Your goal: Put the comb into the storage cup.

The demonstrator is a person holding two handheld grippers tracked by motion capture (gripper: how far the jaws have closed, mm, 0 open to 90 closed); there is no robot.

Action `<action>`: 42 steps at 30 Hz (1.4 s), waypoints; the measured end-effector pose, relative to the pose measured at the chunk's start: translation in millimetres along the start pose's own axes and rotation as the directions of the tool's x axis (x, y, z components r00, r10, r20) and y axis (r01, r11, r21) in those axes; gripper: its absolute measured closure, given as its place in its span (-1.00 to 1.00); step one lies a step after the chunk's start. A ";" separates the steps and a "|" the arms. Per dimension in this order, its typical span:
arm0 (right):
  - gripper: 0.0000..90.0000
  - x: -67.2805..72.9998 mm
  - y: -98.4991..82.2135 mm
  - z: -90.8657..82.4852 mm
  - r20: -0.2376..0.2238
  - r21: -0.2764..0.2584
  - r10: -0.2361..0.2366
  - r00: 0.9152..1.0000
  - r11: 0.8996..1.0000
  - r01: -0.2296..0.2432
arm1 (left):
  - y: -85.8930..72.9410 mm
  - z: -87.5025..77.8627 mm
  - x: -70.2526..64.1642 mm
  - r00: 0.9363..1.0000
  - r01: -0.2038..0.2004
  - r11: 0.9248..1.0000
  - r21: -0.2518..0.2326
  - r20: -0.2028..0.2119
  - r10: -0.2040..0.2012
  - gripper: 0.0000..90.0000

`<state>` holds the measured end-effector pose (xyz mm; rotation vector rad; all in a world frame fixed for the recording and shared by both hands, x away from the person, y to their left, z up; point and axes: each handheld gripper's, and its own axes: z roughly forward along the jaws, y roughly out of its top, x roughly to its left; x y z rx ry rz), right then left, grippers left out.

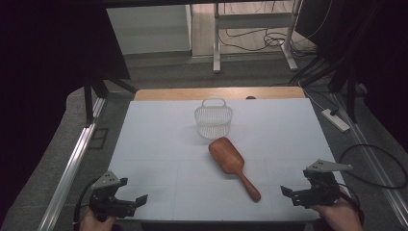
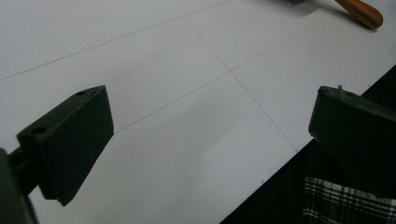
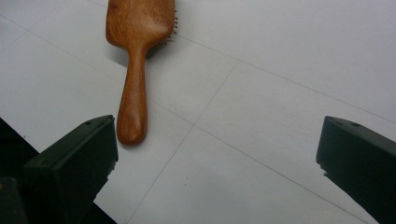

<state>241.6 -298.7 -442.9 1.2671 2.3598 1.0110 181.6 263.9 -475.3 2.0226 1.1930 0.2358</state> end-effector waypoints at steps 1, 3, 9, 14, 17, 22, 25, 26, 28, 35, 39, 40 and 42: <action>-1.00 0.1 0.4 0.0 -0.002 -0.001 -0.001 1.000 1.000 0.001 | 0.0 0.0 0.0 1.000 0.000 1.000 0.000 0.000 0.000 -0.98; -1.00 0.5 1.3 0.3 -0.001 -0.007 -0.011 1.000 1.000 0.011 | 0.1 0.3 -0.4 1.000 -0.002 1.000 0.002 -0.002 0.002 -0.98; -1.00 1.7 5.1 2.7 -0.011 -0.009 -0.032 0.999 0.999 0.031 | 0.2 0.4 -0.2 1.000 -0.003 1.000 0.004 -0.002 0.003 -0.98; -1.00 3.5 9.7 5.9 -0.025 -0.004 -0.049 0.998 0.999 0.049 | 0.1 0.4 0.0 1.000 -0.001 1.000 0.004 0.000 0.001 -0.98; -1.00 4.1 12.3 7.5 -0.023 -0.008 -0.055 0.998 0.998 0.055 | 0.2 0.5 -0.2 1.000 -0.003 1.000 0.006 0.000 0.003 -0.97; -1.00 5.4 15.5 10.2 -0.025 -0.006 -0.065 0.998 0.998 0.064 | 0.3 0.6 -0.1 1.000 -0.002 1.000 0.007 0.001 0.002 -0.97; -1.00 5.8 17.2 11.6 -0.029 -0.005 -0.069 0.997 0.998 0.068 | 0.3 0.5 0.3 1.000 0.000 1.000 0.007 0.005 0.000 -0.97; -1.00 5.7 17.8 11.9 -0.030 -0.005 -0.071 0.997 0.997 0.071 | 0.3 0.6 0.4 1.000 0.000 1.000 0.007 0.005 0.000 -0.97; -1.00 5.5 18.6 12.3 -0.033 -0.005 -0.073 0.997 0.997 0.073 | 0.3 0.6 0.4 1.000 0.000 1.000 0.007 0.006 0.000 -0.97; -1.00 7.0 24.0 17.1 -0.054 0.009 -0.078 0.996 0.997 0.078 | 0.3 0.8 0.6 1.000 0.002 1.000 0.006 0.007 -0.002 -0.97; -1.00 9.4 28.9 22.7 -0.068 0.017 -0.078 0.995 0.997 0.079 | 0.1 0.6 0.8 1.000 0.002 1.000 0.006 0.009 -0.002 -0.97; -1.00 9.4 28.9 22.7 -0.068 0.017 -0.078 0.995 0.997 0.079 | 0.1 0.6 0.8 1.000 0.002 1.000 0.006 0.009 -0.002 -0.97; -1.00 10.5 30.7 24.6 -0.068 0.017 -0.078 0.995 0.997 0.079 | 0.1 0.7 0.9 1.000 0.002 1.000 0.006 0.009 -0.002 -0.97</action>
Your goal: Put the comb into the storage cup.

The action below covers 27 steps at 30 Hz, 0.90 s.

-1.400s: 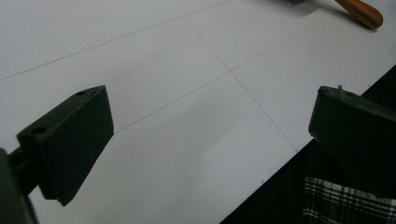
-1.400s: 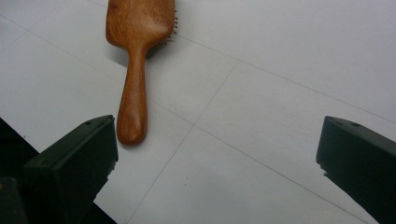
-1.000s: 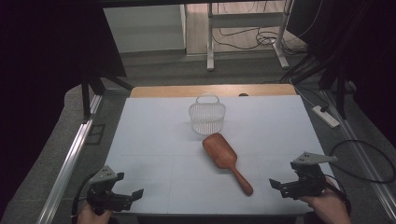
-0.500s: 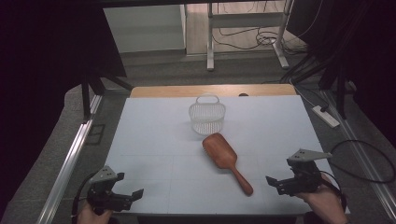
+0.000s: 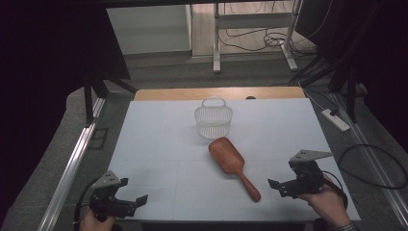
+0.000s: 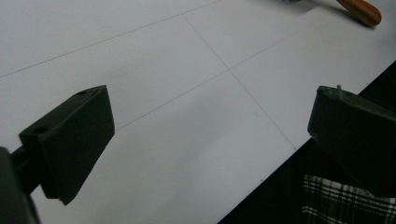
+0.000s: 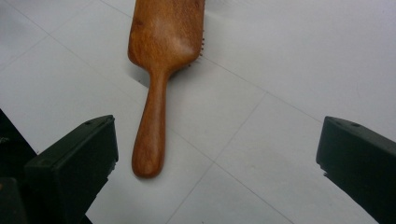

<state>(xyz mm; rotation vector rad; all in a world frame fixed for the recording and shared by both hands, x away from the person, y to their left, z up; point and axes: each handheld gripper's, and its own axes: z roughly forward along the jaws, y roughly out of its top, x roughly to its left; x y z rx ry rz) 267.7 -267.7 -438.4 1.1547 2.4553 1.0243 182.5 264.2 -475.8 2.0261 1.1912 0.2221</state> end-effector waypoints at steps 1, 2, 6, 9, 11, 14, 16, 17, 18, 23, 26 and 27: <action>-1.00 0.2 0.9 0.8 -0.004 0.002 -0.001 1.000 1.000 0.001 | 0.0 0.0 0.0 1.000 0.000 1.000 0.000 0.000 0.000 -0.97; -1.00 0.8 1.7 1.9 -0.009 0.005 0.002 1.000 1.000 -0.002 | 0.0 0.0 0.0 1.000 0.000 1.000 0.000 0.000 0.000 -0.97; -1.00 2.8 6.2 6.9 -0.017 0.015 -0.006 1.000 1.000 0.007 | -0.3 -0.3 0.3 1.000 0.002 1.000 -0.004 0.002 -0.002 -0.97; -1.00 3.5 8.2 8.8 -0.017 0.020 -0.013 1.000 1.000 0.014 | -0.3 -0.5 0.7 1.000 0.004 1.000 -0.005 0.005 -0.004 -0.97; -1.00 4.8 10.6 10.9 -0.023 0.030 -0.017 1.000 0.999 0.017 | -0.3 -0.6 0.7 1.000 0.004 1.000 -0.005 0.005 -0.004 -0.97; -1.00 6.0 12.8 13.4 -0.027 0.032 -0.024 0.999 0.999 0.025 | -0.3 -0.6 0.7 1.000 0.004 1.000 -0.005 0.004 -0.004 -0.97; -1.00 7.0 15.4 16.2 -0.027 0.033 -0.027 0.999 0.999 0.028 | -0.4 -0.7 0.8 1.000 0.004 1.000 -0.006 0.005 -0.004 -0.97; -1.00 7.2 16.3 17.2 -0.027 0.034 -0.031 0.999 0.999 0.032 | -0.4 -0.8 0.8 1.000 0.005 1.000 -0.005 0.005 -0.005 -0.97; -1.00 7.6 17.3 18.2 -0.029 0.035 -0.032 0.999 0.999 0.033 | -0.5 -0.7 0.8 1.000 0.006 1.000 -0.007 0.005 -0.006 -0.97; -1.00 8.9 22.0 23.3 -0.038 0.041 -0.035 0.999 0.999 0.036 | -0.4 -0.7 0.9 1.000 0.006 1.000 -0.005 0.005 -0.006 -0.97; -1.00 10.2 25.4 27.3 -0.045 0.047 -0.037 0.998 0.998 0.039 | -0.5 -0.5 0.8 1.000 0.009 1.000 -0.007 0.007 -0.009 -0.97; -1.00 10.8 26.5 28.4 -0.046 0.052 -0.036 0.998 0.998 0.038 | -0.5 -0.5 0.8 1.000 0.009 1.000 -0.007 0.007 -0.009 -0.97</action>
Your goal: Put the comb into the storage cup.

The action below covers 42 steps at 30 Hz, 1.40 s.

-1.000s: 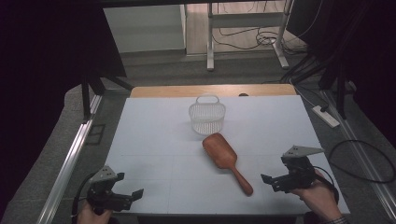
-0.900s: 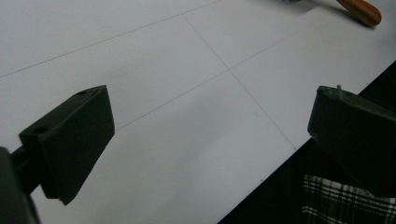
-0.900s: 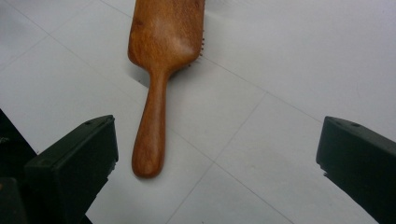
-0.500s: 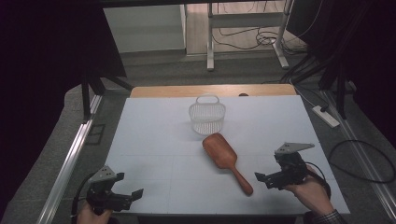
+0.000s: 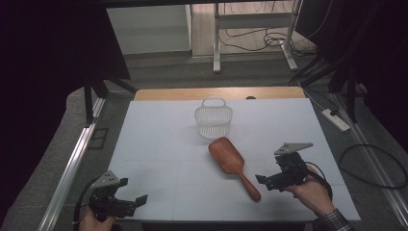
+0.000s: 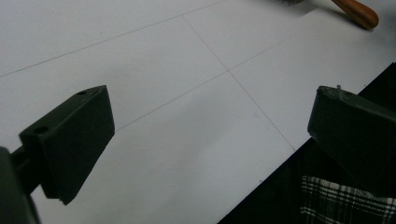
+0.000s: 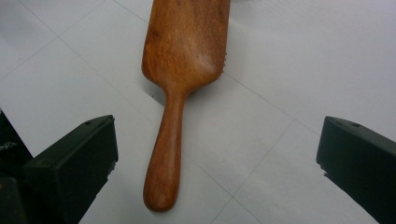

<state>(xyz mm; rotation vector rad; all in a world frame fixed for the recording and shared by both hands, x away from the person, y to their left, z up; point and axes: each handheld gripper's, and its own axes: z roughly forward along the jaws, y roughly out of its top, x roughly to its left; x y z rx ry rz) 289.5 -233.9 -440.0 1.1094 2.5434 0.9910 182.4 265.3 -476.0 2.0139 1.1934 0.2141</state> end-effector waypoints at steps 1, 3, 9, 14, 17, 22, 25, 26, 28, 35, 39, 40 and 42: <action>-1.00 0.5 1.2 1.2 -0.002 0.003 -0.002 1.000 1.000 0.002 | 0.0 0.0 0.1 1.000 -0.001 1.000 0.000 0.000 0.001 -0.97; -1.00 1.7 3.5 3.7 -0.002 0.011 -0.010 1.000 1.000 0.010 | 0.0 0.0 0.1 1.000 -0.001 1.000 0.000 0.000 0.001 -0.97; -1.00 4.6 11.3 10.7 -0.007 0.042 -0.009 1.000 0.999 0.009 | -0.1 -0.1 0.3 1.000 0.000 1.000 -0.001 0.001 0.000 -0.97; -1.00 7.8 17.6 16.0 -0.005 0.063 -0.014 1.000 0.998 0.014 | -0.1 -0.1 0.4 1.000 0.001 1.000 -0.001 0.002 -0.001 -0.97; -1.00 9.6 21.1 19.4 -0.011 0.077 -0.020 1.000 0.997 0.021 | -0.1 0.0 0.6 1.000 0.001 1.000 -0.001 0.002 -0.001 -0.97; -1.00 12.0 26.0 24.7 -0.021 0.096 -0.028 0.999 0.995 0.030 | -0.1 -0.1 0.7 1.000 0.001 1.000 0.000 0.003 -0.001 -0.97; -1.00 13.8 28.9 27.7 -0.026 0.109 -0.030 0.999 0.993 0.033 | 0.0 0.0 0.8 1.000 0.002 1.000 0.001 0.004 -0.002 -0.97; -1.00 14.6 29.9 28.8 -0.028 0.115 -0.033 0.999 0.993 0.036 | 0.0 0.0 0.8 1.000 0.001 1.000 0.001 0.004 -0.001 -0.97; -1.00 16.4 31.7 31.7 -0.034 0.123 -0.041 0.999 0.991 0.045 | 0.0 0.0 0.7 1.000 0.002 1.000 0.001 0.004 -0.002 -0.97; -1.00 22.8 37.5 41.0 -0.041 0.141 -0.068 0.997 0.987 0.073 | 0.0 0.1 0.9 1.000 0.003 1.000 0.002 0.005 -0.003 -0.97; -1.00 27.9 41.8 47.8 -0.046 0.152 -0.086 0.995 0.984 0.093 | 0.1 0.2 1.0 1.000 0.003 1.000 0.002 0.006 -0.003 -0.97; -1.00 30.5 43.8 50.9 -0.048 0.160 -0.096 0.994 0.982 0.102 | 0.1 0.3 1.0 1.000 0.003 1.000 0.002 0.006 -0.003 -0.97; -1.00 31.4 44.5 52.0 -0.047 0.163 -0.099 0.994 0.981 0.105 | 0.1 0.3 1.0 1.000 0.003 1.000 0.003 0.006 -0.003 -0.97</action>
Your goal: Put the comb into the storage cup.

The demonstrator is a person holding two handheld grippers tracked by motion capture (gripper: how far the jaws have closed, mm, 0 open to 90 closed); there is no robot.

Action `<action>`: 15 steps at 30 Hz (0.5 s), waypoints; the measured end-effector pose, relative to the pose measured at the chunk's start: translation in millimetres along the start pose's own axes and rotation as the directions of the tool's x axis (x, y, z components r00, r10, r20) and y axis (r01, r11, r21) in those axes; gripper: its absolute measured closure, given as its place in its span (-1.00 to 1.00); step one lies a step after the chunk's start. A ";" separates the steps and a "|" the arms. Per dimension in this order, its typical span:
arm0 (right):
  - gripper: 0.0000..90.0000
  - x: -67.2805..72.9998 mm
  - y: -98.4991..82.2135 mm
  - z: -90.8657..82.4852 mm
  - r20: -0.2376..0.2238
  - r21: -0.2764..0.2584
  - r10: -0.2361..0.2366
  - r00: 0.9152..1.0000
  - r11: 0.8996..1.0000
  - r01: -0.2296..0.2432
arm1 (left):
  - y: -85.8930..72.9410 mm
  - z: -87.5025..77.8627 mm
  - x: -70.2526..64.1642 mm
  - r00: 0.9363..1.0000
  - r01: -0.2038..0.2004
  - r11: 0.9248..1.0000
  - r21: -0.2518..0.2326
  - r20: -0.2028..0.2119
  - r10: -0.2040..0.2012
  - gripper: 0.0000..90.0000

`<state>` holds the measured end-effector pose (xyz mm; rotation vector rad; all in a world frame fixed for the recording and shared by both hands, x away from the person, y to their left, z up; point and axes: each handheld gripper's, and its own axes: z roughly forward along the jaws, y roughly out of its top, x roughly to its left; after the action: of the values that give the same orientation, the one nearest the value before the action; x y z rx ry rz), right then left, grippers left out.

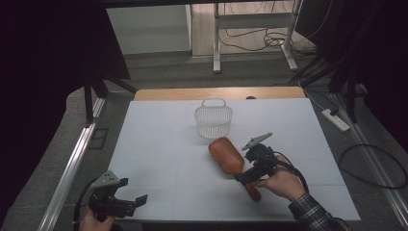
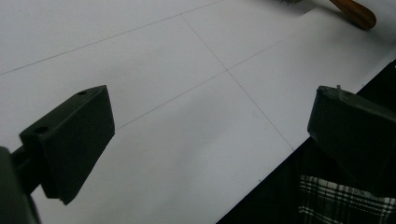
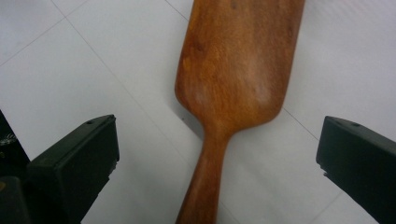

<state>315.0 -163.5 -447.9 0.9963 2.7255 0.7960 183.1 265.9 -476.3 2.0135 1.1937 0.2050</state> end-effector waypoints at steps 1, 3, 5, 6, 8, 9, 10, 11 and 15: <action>-1.00 1.4 1.6 1.6 -0.001 0.002 -0.007 1.000 1.000 0.007 | 0.0 0.0 0.0 1.000 0.000 1.000 0.000 0.000 0.000 -0.97; -0.93 3.3 3.8 3.2 -0.004 0.007 -0.015 1.000 1.000 0.015 | 0.1 0.1 0.0 1.000 0.000 1.000 0.001 0.000 0.000 -0.97; -0.73 4.3 5.5 3.5 -0.017 0.003 -0.023 1.000 1.000 0.023 | 0.1 0.2 0.0 1.000 0.000 1.000 0.003 0.000 0.000 -0.97; -0.63 4.3 6.0 3.4 -0.030 0.004 -0.029 0.999 1.000 0.029 | 0.1 0.2 0.0 1.000 0.000 1.000 0.003 0.000 0.000 -0.97; -0.39 3.8 7.1 3.0 -0.038 -0.001 -0.029 0.999 1.000 0.029 | 0.1 0.2 0.1 1.000 0.000 1.000 0.003 0.000 0.000 -0.97; -0.11 2.4 7.9 1.2 -0.053 -0.009 -0.033 0.998 0.999 0.032 | 0.1 0.2 0.2 1.000 0.000 1.000 0.003 0.000 0.000 -0.96; -0.11 2.4 7.9 1.2 -0.053 -0.009 -0.033 0.998 0.999 0.032 | 0.1 0.2 0.1 1.000 0.000 1.000 0.003 0.000 0.000 -0.96; 0.00 1.8 8.2 0.6 -0.059 -0.009 -0.033 0.998 0.999 0.033 | 0.1 0.3 0.1 1.000 0.001 1.000 0.003 0.000 -0.001 -0.96; 0.42 -0.2 10.1 -0.1 -0.087 0.005 -0.050 0.995 0.999 0.051 | 0.3 0.4 0.1 1.000 0.001 1.000 0.005 0.001 -0.001 -0.96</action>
<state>320.8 -157.2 -442.6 0.9107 2.8162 0.8405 183.6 265.7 -476.4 2.0169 1.1953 0.2009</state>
